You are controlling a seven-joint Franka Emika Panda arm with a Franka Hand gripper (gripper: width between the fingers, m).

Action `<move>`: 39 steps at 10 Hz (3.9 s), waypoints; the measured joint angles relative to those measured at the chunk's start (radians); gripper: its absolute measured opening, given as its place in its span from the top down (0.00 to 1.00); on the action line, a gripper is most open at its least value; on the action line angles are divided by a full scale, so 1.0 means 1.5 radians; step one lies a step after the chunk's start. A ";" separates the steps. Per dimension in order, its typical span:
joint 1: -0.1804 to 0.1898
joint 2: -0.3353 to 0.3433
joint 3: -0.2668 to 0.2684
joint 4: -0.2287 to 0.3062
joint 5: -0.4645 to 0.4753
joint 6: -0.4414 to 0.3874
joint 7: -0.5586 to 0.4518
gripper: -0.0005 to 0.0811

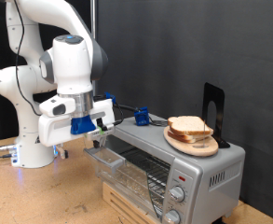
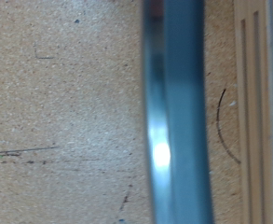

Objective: Make a piece of toast with the oven

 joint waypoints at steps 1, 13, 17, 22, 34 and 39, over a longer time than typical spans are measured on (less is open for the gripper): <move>-0.002 0.021 -0.001 0.011 0.000 0.006 0.014 0.00; -0.009 0.115 -0.011 0.083 0.044 0.017 -0.038 0.00; -0.015 0.127 -0.029 0.069 -0.020 0.024 -0.004 0.00; -0.025 0.134 -0.038 0.055 -0.018 0.069 -0.015 0.00; -0.032 0.256 -0.065 0.092 -0.042 0.150 0.016 0.00; -0.032 0.322 -0.064 0.122 -0.039 0.182 0.016 0.00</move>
